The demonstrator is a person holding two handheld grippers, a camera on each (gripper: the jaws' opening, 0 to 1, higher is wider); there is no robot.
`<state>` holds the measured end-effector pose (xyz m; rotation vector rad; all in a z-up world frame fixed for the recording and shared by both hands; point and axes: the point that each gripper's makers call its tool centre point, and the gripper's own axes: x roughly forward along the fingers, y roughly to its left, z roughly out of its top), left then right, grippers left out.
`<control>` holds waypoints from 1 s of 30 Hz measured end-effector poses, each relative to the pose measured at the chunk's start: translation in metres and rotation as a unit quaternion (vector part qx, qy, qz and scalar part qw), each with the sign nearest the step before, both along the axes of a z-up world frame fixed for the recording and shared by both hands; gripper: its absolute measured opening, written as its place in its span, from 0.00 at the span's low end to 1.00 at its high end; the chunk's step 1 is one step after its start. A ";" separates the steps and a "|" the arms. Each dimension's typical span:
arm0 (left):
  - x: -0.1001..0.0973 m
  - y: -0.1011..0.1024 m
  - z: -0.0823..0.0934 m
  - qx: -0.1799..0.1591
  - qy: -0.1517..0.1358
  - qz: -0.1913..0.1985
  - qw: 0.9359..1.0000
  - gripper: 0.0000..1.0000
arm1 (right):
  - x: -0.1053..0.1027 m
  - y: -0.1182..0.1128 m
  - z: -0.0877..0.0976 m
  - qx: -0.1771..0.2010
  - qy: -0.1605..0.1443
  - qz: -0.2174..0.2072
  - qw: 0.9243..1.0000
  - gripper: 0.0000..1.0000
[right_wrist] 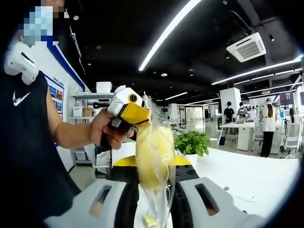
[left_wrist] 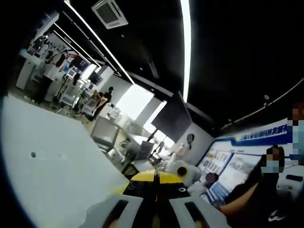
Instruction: Compare the silicone blocks by pressing each to a similar depth, holding the contact briefly, and releasing to observe deformation and rebound differences across the visible hardness samples.
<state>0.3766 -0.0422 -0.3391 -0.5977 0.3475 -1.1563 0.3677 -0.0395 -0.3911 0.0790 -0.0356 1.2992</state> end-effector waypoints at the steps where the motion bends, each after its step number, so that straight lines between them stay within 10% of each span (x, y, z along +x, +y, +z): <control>1: 0.000 0.001 0.000 0.001 -0.001 0.001 1.000 0.00 | 0.000 0.001 0.000 0.000 0.002 0.002 1.000 0.14; 30: -0.008 -0.001 -0.012 0.045 -0.038 0.007 0.998 0.00 | -0.011 0.000 -0.013 -0.021 0.071 0.017 0.997 0.04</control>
